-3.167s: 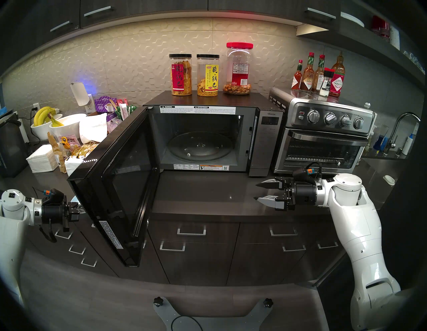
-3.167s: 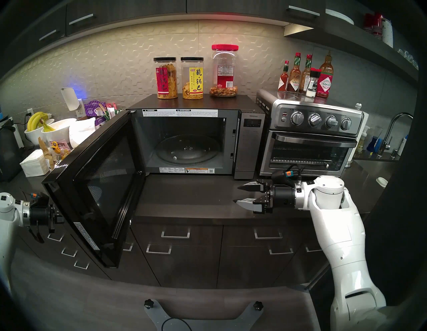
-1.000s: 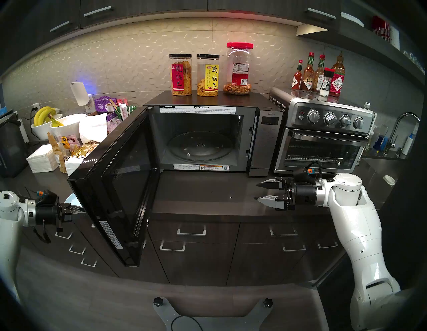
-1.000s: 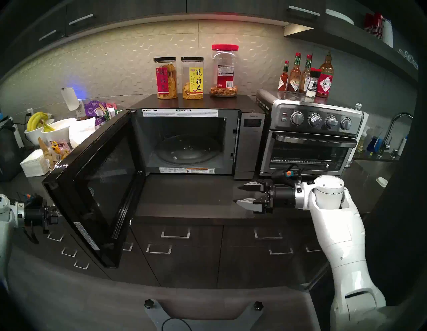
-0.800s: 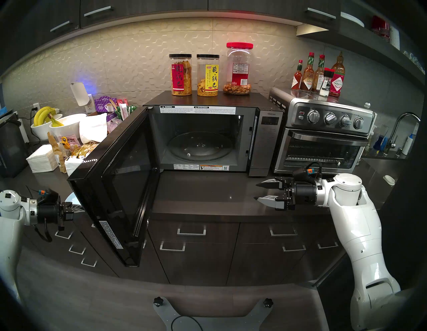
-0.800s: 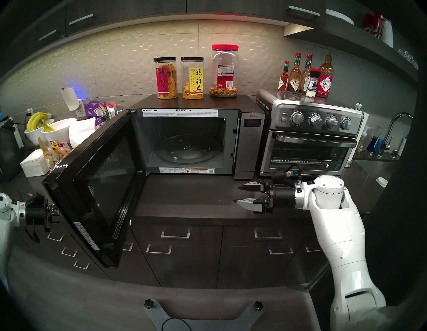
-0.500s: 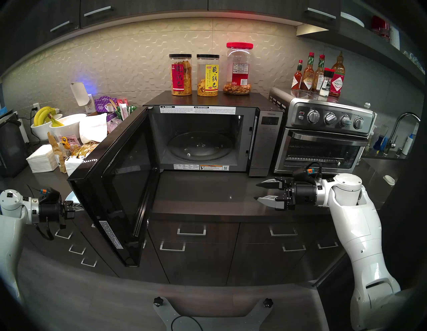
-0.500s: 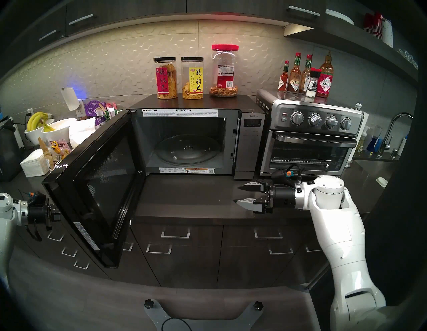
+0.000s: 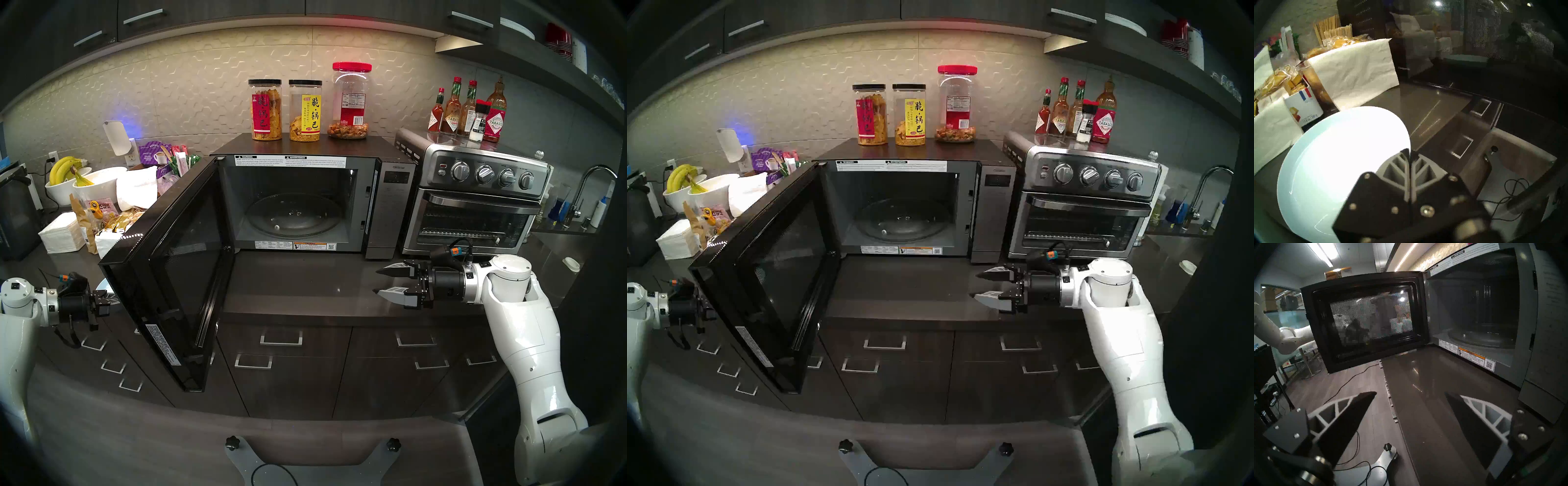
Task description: Open the microwave, put the plate inside, and close the door
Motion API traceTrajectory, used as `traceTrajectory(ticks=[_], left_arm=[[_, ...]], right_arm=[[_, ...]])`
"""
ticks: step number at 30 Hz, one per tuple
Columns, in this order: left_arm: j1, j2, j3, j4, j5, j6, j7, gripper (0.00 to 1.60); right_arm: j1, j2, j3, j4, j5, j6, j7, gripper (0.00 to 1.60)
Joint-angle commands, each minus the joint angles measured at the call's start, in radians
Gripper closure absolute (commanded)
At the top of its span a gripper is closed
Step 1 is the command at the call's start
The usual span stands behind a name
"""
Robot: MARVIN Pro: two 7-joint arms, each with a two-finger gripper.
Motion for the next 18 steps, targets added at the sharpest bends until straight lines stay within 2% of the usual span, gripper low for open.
traceTrajectory(ticks=[1, 3, 5, 7, 9, 10, 11, 13, 15, 17, 18], left_arm=[[-0.016, 0.005, -0.006, -0.012, -0.013, 0.001, -0.011, 1.25], [-0.016, 0.003, -0.008, -0.012, -0.012, 0.001, -0.011, 1.14], [-0.015, 0.003, -0.008, -0.01, -0.012, 0.001, -0.01, 1.13], [-0.017, 0.001, -0.009, -0.006, -0.01, 0.0, -0.009, 0.99], [-0.017, 0.0, -0.01, -0.005, -0.01, 0.0, -0.009, 0.97], [-0.017, -0.001, -0.011, -0.005, -0.01, 0.001, -0.008, 0.85], [-0.017, -0.001, -0.011, -0.005, -0.009, 0.001, -0.008, 0.82], [-0.016, -0.002, -0.012, -0.006, -0.008, 0.002, -0.006, 0.8], [-0.014, -0.003, -0.015, -0.008, -0.007, 0.004, -0.004, 0.62], [-0.011, -0.005, -0.017, -0.01, -0.008, 0.005, -0.002, 0.51], [-0.01, -0.005, -0.018, -0.011, -0.008, 0.006, -0.001, 0.51]], right_arm=[[0.015, 0.003, 0.002, -0.009, 0.008, 0.001, 0.012, 0.0], [0.015, 0.003, 0.002, -0.009, 0.008, 0.001, 0.012, 0.0], [0.015, 0.003, 0.002, -0.009, 0.008, 0.001, 0.012, 0.0], [0.015, 0.003, 0.002, -0.009, 0.008, 0.001, 0.012, 0.0], [0.015, 0.003, 0.002, -0.009, 0.008, 0.001, 0.012, 0.0], [0.015, 0.003, 0.002, -0.009, 0.008, 0.001, 0.012, 0.0], [0.015, 0.003, 0.002, -0.009, 0.008, 0.001, 0.012, 0.0], [0.015, 0.003, 0.002, -0.009, 0.008, 0.001, 0.012, 0.0], [0.015, 0.003, 0.002, -0.009, 0.008, 0.001, 0.012, 0.0], [0.015, 0.003, 0.002, -0.009, 0.008, 0.001, 0.012, 0.0], [0.015, 0.003, 0.002, -0.009, 0.008, 0.001, 0.012, 0.0]])
